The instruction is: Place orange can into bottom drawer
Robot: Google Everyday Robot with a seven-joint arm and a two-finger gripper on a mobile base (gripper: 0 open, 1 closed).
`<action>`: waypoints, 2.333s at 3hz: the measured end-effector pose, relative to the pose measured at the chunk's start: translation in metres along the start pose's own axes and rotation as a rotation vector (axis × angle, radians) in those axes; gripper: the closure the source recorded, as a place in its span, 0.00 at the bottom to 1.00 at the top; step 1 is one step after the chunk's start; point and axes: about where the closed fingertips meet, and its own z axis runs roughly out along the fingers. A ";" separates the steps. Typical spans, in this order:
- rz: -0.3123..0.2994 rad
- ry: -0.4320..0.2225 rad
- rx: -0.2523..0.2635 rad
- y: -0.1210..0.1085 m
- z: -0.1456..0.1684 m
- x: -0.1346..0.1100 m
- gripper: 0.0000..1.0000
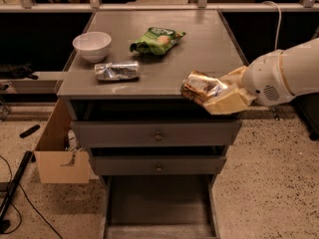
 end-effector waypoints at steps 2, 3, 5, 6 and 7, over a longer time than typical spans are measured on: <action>0.150 -0.062 -0.060 0.034 0.056 0.049 1.00; 0.216 -0.073 -0.105 0.063 0.092 0.083 1.00; 0.269 -0.044 -0.239 0.116 0.181 0.154 1.00; 0.252 -0.019 -0.258 0.120 0.201 0.189 1.00; 0.252 -0.019 -0.258 0.120 0.201 0.189 1.00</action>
Offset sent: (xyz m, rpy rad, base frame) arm -0.0362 0.0276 -0.1336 0.2085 0.1923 -0.0843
